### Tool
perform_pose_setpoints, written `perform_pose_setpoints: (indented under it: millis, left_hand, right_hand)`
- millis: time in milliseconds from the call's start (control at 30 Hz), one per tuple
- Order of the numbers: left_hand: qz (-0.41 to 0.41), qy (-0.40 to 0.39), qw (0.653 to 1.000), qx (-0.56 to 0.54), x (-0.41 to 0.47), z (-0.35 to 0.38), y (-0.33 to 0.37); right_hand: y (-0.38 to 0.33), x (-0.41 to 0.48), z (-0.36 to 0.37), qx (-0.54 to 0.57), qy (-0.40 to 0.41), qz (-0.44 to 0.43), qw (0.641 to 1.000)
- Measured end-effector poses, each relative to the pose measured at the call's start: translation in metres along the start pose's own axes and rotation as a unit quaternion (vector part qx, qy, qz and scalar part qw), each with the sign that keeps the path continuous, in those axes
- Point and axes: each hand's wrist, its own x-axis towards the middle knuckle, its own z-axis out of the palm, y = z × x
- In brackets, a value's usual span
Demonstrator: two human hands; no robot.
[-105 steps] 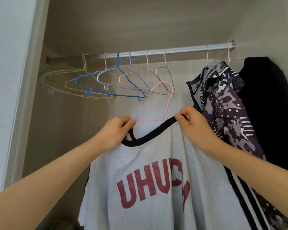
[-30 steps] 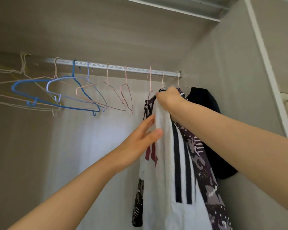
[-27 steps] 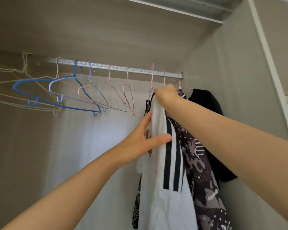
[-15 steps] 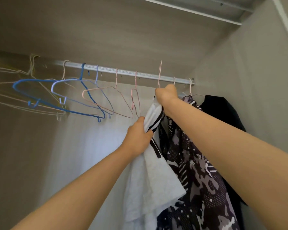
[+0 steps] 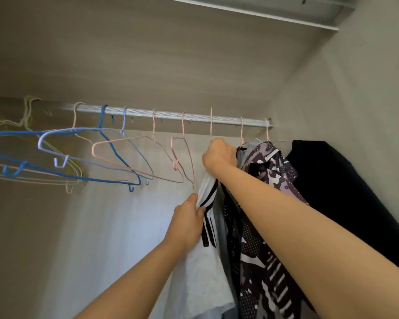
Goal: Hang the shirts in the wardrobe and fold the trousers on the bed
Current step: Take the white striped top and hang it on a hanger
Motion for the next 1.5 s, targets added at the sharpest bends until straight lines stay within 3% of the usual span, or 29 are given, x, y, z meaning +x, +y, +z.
perform_pose_setpoints:
  millis: [167,333,533,1033,1333,1500]
  left_hand:
    - [0.014,0.005,1.0,0.025,-0.007,0.011,-0.012]
    - [0.013,0.034,0.999,-0.003,-0.018,0.013,-0.011]
    - [0.031,0.025,0.999,0.02,-0.041,0.008,-0.013]
    - [-0.005,0.007,0.998,0.061,-0.129,-0.056,0.014]
    - [-0.059,0.047,0.977,0.199,-0.161,-0.136,0.029]
    - [-0.074,0.047,0.94,0.329,-0.189,-0.173,0.042]
  right_hand:
    - [0.017,-0.02,0.006,-0.071,0.019,-0.076,0.994]
    - [0.035,-0.055,0.028,-0.191,0.086,-0.234,0.949]
    - [0.057,-0.079,0.024,-0.178,0.117,-0.285,0.935]
    - [0.043,-0.173,-0.033,-0.213,0.056,-0.344,0.913]
    - [0.017,-0.224,-0.039,-0.139,0.045,-0.388,0.91]
    - [0.003,-0.253,-0.036,-0.051,0.034,-0.41,0.91]
